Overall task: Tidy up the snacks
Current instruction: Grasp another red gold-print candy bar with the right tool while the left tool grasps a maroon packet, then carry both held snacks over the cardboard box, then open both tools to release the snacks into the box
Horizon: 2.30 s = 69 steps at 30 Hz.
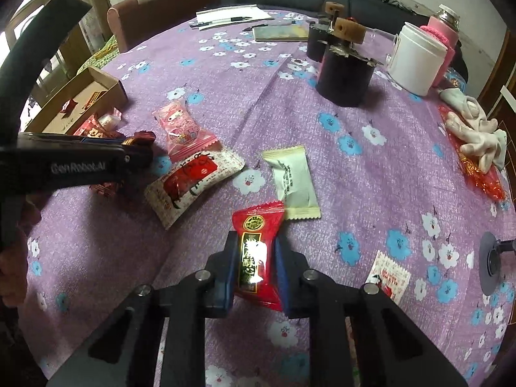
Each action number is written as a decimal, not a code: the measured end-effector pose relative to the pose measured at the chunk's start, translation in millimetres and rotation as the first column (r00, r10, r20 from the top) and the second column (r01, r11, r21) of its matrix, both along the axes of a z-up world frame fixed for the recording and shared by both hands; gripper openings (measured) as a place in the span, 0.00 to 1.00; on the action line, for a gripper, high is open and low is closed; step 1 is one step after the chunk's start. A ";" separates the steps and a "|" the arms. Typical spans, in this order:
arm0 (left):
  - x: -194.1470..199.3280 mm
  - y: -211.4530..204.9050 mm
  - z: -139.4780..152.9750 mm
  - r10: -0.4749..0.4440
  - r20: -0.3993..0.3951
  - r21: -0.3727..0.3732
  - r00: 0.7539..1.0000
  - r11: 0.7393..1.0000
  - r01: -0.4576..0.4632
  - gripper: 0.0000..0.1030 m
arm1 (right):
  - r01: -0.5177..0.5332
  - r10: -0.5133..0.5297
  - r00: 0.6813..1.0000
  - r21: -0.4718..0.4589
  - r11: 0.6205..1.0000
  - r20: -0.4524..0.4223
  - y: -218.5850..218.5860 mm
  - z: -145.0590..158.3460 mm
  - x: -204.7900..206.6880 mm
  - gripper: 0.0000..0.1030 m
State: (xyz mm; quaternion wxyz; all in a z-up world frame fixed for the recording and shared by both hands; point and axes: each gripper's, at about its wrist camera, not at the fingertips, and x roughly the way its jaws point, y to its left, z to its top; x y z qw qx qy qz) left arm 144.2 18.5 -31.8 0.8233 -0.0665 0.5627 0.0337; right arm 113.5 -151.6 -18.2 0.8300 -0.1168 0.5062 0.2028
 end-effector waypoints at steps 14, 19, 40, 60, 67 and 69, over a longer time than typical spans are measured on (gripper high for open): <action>-68.0 -14.6 1.4 -0.118 0.019 0.008 0.993 0.993 0.118 0.37 | 0.037 -0.036 0.999 0.053 0.998 -0.020 -18.3 0.5 -40.8 0.20; -112.6 -20.7 -0.1 -0.156 0.099 0.101 0.983 0.984 0.147 0.37 | 0.046 -0.047 0.999 0.057 0.997 0.003 -24.1 0.7 -77.1 0.20; -172.2 37.4 28.0 -0.093 0.286 0.113 0.954 0.992 0.063 0.37 | -0.077 0.063 0.993 0.135 0.988 0.101 73.0 57.9 -97.6 0.20; -76.2 232.7 22.2 0.267 0.160 0.121 0.950 0.950 -0.287 0.39 | -0.221 0.224 0.974 0.261 0.940 0.019 288.0 34.5 1.5 0.20; -61.8 244.4 9.7 0.312 0.109 0.173 0.944 0.929 -0.327 0.55 | -0.217 0.221 0.975 0.214 0.953 0.005 299.5 18.4 13.5 0.23; -62.5 244.2 9.0 0.323 0.117 0.187 0.939 0.921 -0.340 0.57 | -0.207 0.211 0.978 0.222 0.953 0.008 296.1 19.7 14.7 0.28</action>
